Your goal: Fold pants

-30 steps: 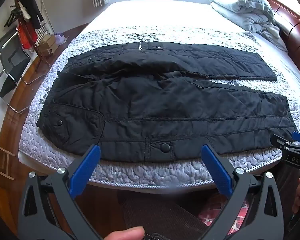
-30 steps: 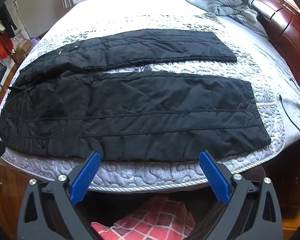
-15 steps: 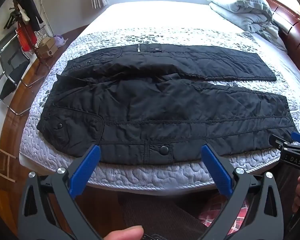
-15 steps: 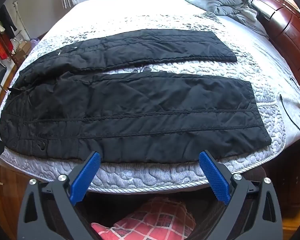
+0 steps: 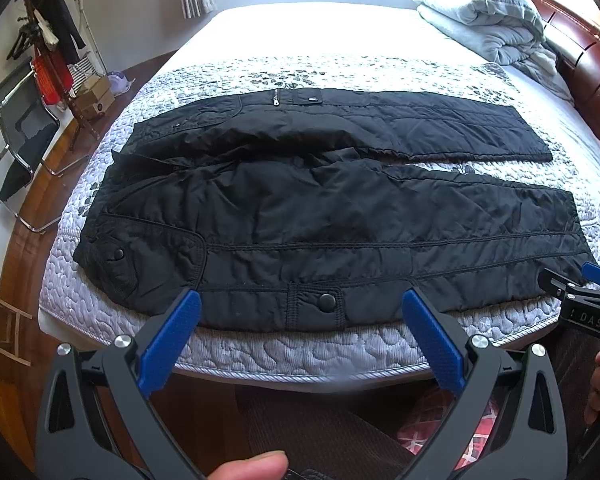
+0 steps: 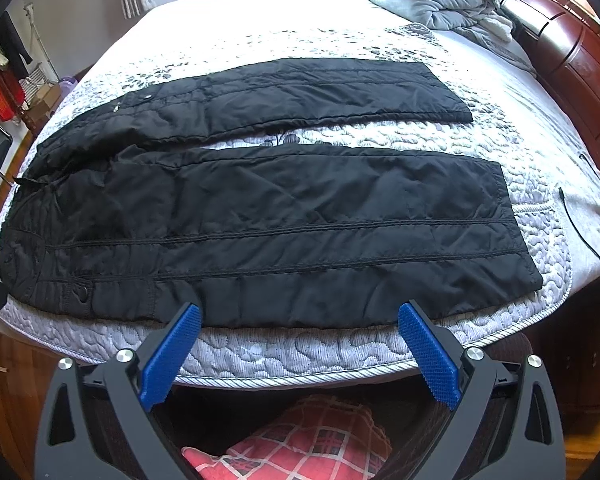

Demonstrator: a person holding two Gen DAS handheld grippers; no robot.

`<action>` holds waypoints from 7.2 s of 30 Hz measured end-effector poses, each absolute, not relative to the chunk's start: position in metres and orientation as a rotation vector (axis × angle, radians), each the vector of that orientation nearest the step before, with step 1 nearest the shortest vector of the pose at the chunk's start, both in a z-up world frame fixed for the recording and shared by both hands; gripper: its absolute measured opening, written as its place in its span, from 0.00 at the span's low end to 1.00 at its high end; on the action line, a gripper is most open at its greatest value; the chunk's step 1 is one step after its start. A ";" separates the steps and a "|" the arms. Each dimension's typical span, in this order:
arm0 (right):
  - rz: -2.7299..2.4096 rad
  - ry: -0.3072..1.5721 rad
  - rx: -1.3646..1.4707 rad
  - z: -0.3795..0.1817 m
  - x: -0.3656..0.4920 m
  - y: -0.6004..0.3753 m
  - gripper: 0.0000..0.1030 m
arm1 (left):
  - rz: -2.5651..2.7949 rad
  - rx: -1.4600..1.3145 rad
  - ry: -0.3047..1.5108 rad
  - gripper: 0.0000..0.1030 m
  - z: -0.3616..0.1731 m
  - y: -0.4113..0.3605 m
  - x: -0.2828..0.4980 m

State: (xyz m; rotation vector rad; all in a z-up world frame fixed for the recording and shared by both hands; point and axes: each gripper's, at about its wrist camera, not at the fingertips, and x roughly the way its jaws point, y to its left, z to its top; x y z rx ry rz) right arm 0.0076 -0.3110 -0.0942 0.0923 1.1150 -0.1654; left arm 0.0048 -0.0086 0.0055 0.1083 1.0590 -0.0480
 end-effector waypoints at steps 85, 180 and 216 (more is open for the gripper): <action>-0.068 1.277 0.171 -0.125 0.334 -0.625 0.97 | -0.287 0.032 1.352 0.98 -0.048 0.012 0.379; -0.125 0.658 0.161 -0.070 0.051 -0.593 0.14 | -0.416 -0.086 1.117 0.12 -0.044 0.099 0.058; -0.243 0.894 0.452 -0.123 -0.050 -0.628 0.78 | -0.253 -0.142 1.265 0.47 -0.122 0.042 0.198</action>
